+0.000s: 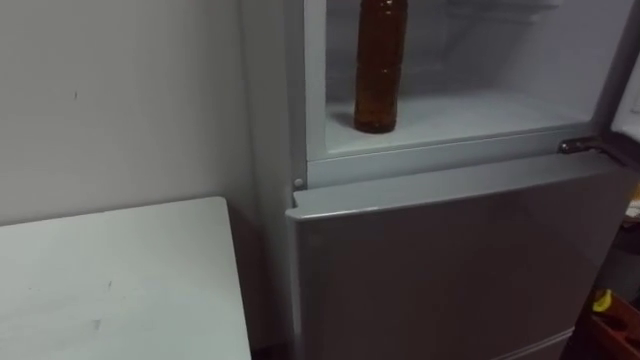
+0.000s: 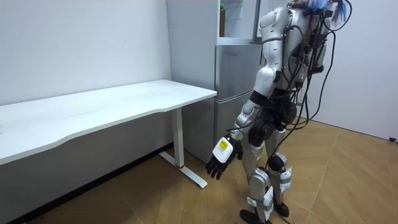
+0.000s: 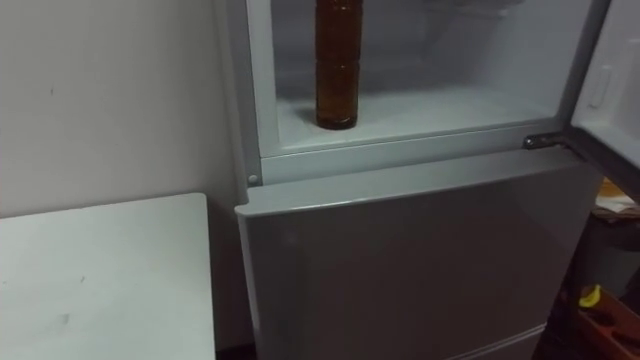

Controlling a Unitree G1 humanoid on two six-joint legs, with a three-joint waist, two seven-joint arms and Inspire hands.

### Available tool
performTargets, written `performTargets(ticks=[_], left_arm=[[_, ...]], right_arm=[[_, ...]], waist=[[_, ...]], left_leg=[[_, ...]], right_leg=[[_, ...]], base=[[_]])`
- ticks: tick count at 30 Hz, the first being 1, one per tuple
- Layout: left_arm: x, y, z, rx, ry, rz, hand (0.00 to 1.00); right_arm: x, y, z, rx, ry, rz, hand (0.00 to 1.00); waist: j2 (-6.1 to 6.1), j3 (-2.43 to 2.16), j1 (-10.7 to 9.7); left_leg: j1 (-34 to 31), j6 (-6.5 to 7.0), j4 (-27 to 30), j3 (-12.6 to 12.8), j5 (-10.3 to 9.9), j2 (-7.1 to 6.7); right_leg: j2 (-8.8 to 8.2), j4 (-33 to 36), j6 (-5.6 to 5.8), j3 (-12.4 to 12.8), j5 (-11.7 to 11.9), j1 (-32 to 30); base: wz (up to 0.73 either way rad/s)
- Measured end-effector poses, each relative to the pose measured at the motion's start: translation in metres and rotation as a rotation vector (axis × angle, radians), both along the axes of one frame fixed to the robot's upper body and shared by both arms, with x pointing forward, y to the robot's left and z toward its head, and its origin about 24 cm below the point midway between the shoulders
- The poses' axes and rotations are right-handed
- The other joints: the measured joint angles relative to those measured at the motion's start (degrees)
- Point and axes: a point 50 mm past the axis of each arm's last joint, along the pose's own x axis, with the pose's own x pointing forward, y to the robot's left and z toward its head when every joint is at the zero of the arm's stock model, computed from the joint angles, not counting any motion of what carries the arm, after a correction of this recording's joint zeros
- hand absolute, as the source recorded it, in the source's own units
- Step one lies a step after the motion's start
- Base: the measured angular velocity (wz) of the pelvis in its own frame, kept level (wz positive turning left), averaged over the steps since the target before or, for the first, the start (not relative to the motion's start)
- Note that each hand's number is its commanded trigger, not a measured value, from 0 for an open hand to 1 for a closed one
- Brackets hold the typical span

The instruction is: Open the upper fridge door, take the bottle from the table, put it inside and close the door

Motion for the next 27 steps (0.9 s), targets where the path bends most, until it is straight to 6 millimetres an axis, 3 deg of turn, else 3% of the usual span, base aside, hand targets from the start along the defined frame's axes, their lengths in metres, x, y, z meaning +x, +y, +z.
performTargets(ticks=[11,27], left_arm=[[0.001,-0.001,-0.001,-0.002,-0.004,-0.003,0.00],[0.003,0.000,0.000,0.009,-0.007,-0.005,0.00]], right_arm=[[-0.001,0.002,0.009,-0.080,0.024,-0.016,0.00],[0.007,0.012,0.012,-0.175,0.079,0.016,0.00]], waist=[[-1.18,0.31,1.1],[-0.89,0.22,1.8]], left_leg=[[-0.2,0.00,0.7,0.3,0.0,-0.07],[-0.3,-0.22,0.6,0.3,-0.1,0.17]], right_leg=[[-0.12,-0.4,-0.06,0.1,-0.4,-0.5],[0.11,-0.3,-0.22,0.0,-0.3,-0.5]], base=[[0.00],[0.00]])
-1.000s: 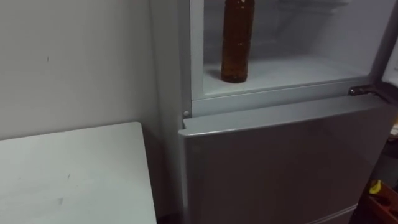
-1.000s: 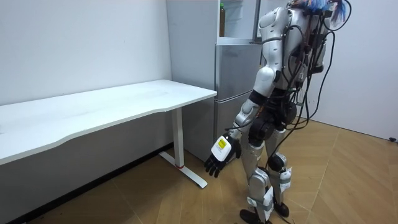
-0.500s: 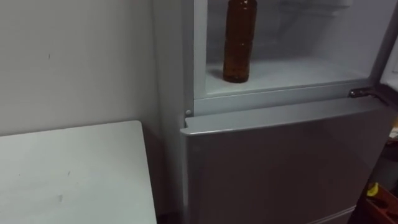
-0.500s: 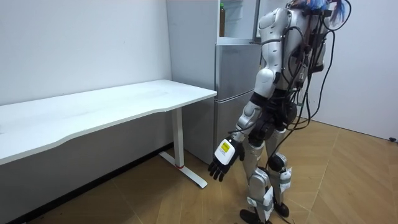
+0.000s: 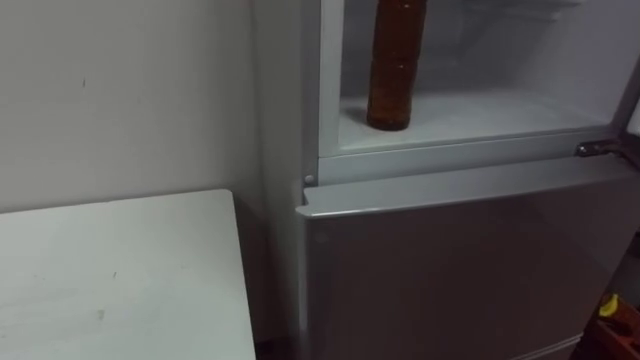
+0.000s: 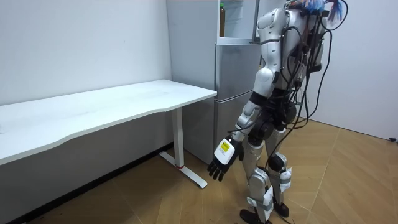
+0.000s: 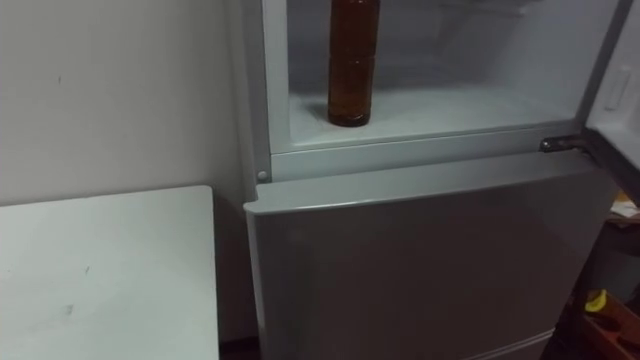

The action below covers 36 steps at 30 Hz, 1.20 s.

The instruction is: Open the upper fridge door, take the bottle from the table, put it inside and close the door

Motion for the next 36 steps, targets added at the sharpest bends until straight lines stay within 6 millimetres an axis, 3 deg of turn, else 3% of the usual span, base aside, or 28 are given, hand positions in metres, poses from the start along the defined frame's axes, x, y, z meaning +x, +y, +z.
performTargets(ticks=[9,23,29,36], left_arm=[[0.012,0.000,0.000,-0.001,-0.028,-0.012,0.00],[0.011,-0.003,-0.001,-0.016,0.005,-0.070,0.00],[0.010,-0.001,-0.001,-0.014,0.021,-0.067,0.00],[0.009,0.000,-0.001,-0.011,0.036,-0.063,0.00]], right_arm=[[0.009,0.010,-0.001,-0.119,0.089,0.036,0.00],[0.032,0.041,-0.009,-0.493,0.383,0.157,0.00],[0.037,0.047,-0.012,-0.539,0.421,0.219,0.00],[0.047,0.061,-0.017,-0.568,0.430,0.333,0.00]], waist=[[0.15,-0.04,0.9],[-0.28,-0.08,1.7],[-1.39,-0.13,3.6],[-1.00,-0.19,4.6]], left_leg=[[0.0,0.02,0.2,0.2,0.0,0.02],[0.2,0.02,0.4,0.2,0.0,0.05],[0.0,0.02,0.4,0.1,0.0,0.07],[-0.6,0.01,0.3,-0.6,0.0,0.11]], right_leg=[[-0.07,-0.1,0.00,0.1,0.0,-0.2],[-0.07,0.2,0.00,0.0,0.0,0.0],[-0.12,0.2,-0.02,-0.3,0.1,0.0],[-0.27,0.2,-0.04,-1.8,0.2,0.1]], base=[[0.00],[0.00],[0.00],[0.04]])
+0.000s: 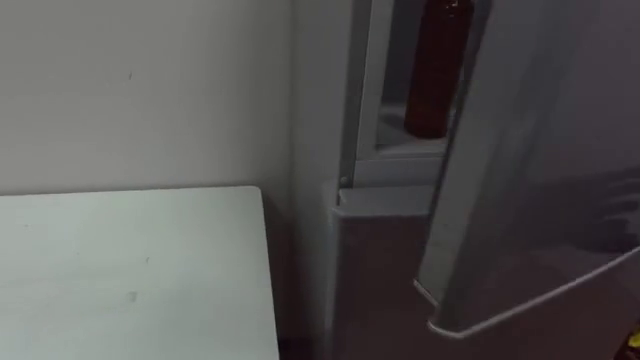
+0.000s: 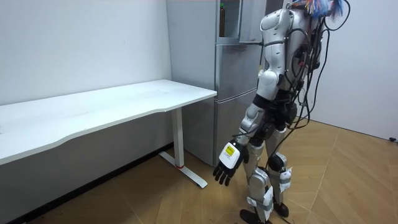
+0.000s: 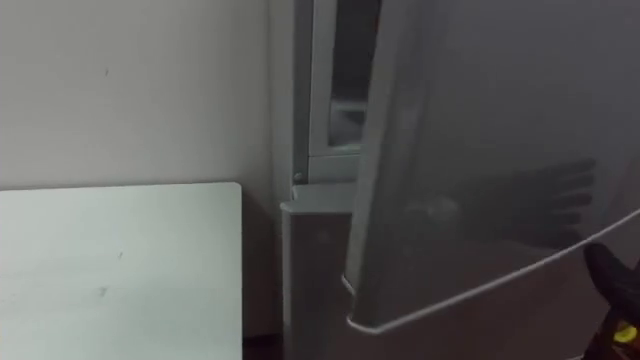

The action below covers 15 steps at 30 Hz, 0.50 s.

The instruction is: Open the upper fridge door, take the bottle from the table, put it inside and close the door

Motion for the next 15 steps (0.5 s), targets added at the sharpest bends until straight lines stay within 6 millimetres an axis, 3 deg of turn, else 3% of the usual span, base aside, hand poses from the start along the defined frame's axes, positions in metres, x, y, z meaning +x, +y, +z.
performTargets(ticks=[6,15], left_arm=[[0.000,-0.001,0.000,-0.011,0.013,-0.029,0.00],[0.001,-0.009,-0.002,-0.036,0.026,-0.085,0.00]], right_arm=[[0.018,0.021,0.006,-0.044,-0.020,0.107,0.00],[0.034,0.043,0.012,-0.142,-0.012,0.215,0.00]], waist=[[0.75,0.31,0.3],[1.14,0.28,1.4]], left_leg=[[-0.2,0.00,0.2,-0.1,0.0,-0.01],[-0.5,0.02,0.7,-1.1,0.0,-0.02]], right_leg=[[0.01,0.1,-0.01,0.0,0.0,0.2],[-0.17,0.0,-0.01,-1.8,0.2,0.7]], base=[[0.00],[0.05]])
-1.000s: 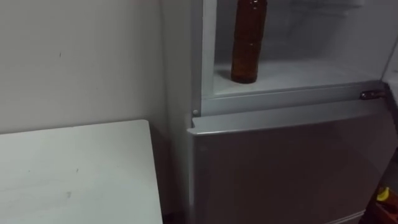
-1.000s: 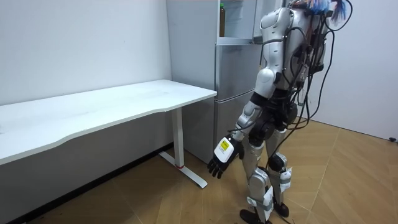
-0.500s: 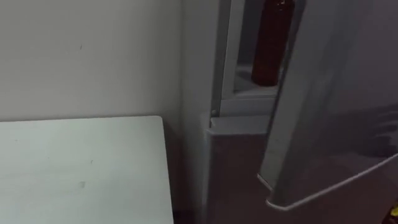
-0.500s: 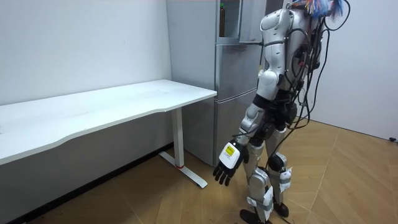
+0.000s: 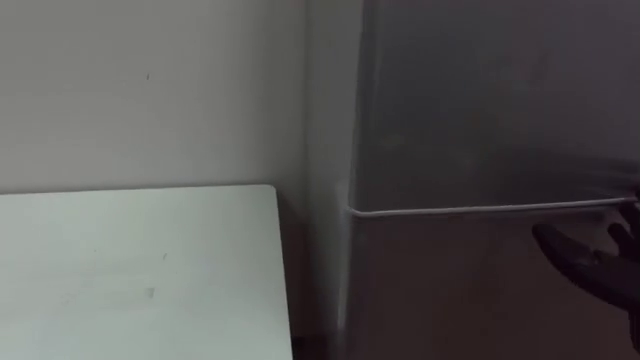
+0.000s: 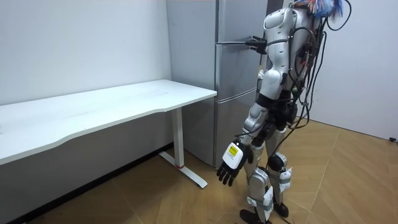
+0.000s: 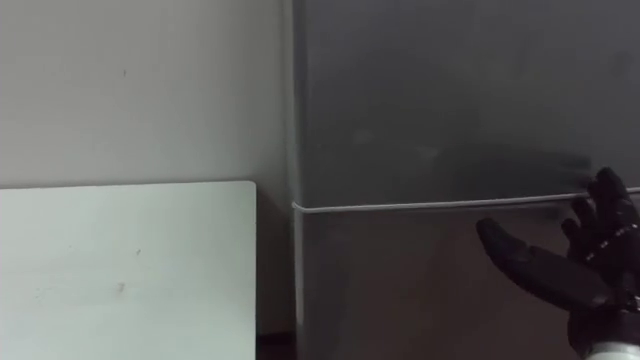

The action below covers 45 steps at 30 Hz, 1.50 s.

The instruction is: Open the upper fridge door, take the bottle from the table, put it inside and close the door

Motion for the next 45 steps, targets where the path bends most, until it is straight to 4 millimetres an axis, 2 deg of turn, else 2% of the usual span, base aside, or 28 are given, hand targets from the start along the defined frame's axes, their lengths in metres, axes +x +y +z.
performTargets(ticks=[3,9,10,14,21,27,32,39,41,45], left_arm=[[0.002,0.000,0.000,0.000,-0.005,-0.002,0.00],[0.008,0.001,0.001,-0.012,-0.014,-0.039,0.00],[0.009,0.001,0.001,-0.016,-0.015,-0.050,0.00],[0.011,0.001,0.001,-0.023,-0.019,-0.058,0.00],[0.013,0.002,0.001,-0.046,-0.016,-0.061,0.00],[0.023,0.002,0.002,-0.059,-0.040,-0.072,0.00],[0.029,0.006,0.004,-0.049,-0.049,-0.116,0.00],[0.027,0.006,0.004,-0.046,-0.043,-0.114,0.00],[0.024,0.007,0.004,-0.044,-0.037,-0.110,0.00],[0.022,0.012,0.005,-0.032,-0.031,-0.107,0.00]], right_arm=[[0.001,0.003,0.000,-0.050,0.011,-0.002,0.00],[0.002,0.005,-0.001,-0.125,0.040,-0.013,0.00],[0.002,0.005,-0.001,-0.125,0.042,-0.016,0.00],[0.002,0.004,-0.002,-0.157,0.054,-0.039,0.00],[0.003,0.007,-0.005,-0.281,0.112,-0.086,0.00],[0.002,0.006,-0.007,-0.383,0.160,-0.189,0.00],[0.000,0.004,-0.009,-0.445,0.192,-0.290,0.00],[-0.001,0.002,-0.010,-0.461,0.228,-0.368,0.00],[0.001,0.001,-0.008,-0.457,0.232,-0.382,0.00],[0.002,-0.002,-0.005,-0.451,0.226,-0.406,0.00]], waist=[[0.22,-0.04,0.1],[0.59,-0.18,0.8],[0.13,0.09,1.0],[-0.07,0.22,1.0],[-0.72,0.25,2.2],[-0.83,0.30,4.4],[-1.31,0.28,5.3],[-1.86,0.38,6.6],[-2.25,0.54,6.7],[-3.14,0.50,6.9]], left_leg=[[-0.1,0.00,0.2,-0.1,0.0,0.01],[0.0,0.00,0.4,-0.3,0.0,0.04],[0.0,-0.02,0.4,-0.4,0.1,0.04],[-0.4,0.05,0.5,-1.4,0.3,-0.18],[-0.5,-0.17,0.6,-2.0,0.8,-0.12],[-1.2,-0.25,1.1,-2.4,1.0,-0.06],[-3.1,-0.16,1.7,-4.0,1.5,-0.31],[-3.5,-0.20,2.1,-5.5,1.8,-0.97],[-3.7,-0.18,2.3,-6.1,1.8,-1.01],[-4.1,-0.30,2.5,-6.8,1.9,-1.05]], right_leg=[[-0.07,0.0,-0.01,-0.4,0.0,0.0],[-0.42,0.3,-0.03,-2.9,0.0,0.2],[-0.49,0.5,-0.03,-3.4,0.0,0.2],[-0.94,0.6,-0.02,-5.6,0.0,0.2],[-0.97,0.0,-0.31,-5.8,0.2,0.3],[-0.97,0.0,-0.45,-6.3,0.2,-0.1],[-1.09,0.1,-0.55,-8.2,0.4,-1.0],[-1.29,0.1,-0.38,-9.4,0.2,-1.0],[-1.29,0.1,-0.34,-9.6,0.2,-1.0],[-1.28,0.0,-0.37,-10.0,0.2,-1.1]], base=[[0.01],[0.00],[0.03],[0.09],[0.01],[0.02],[0.15],[0.09],[0.04],[0.04]])
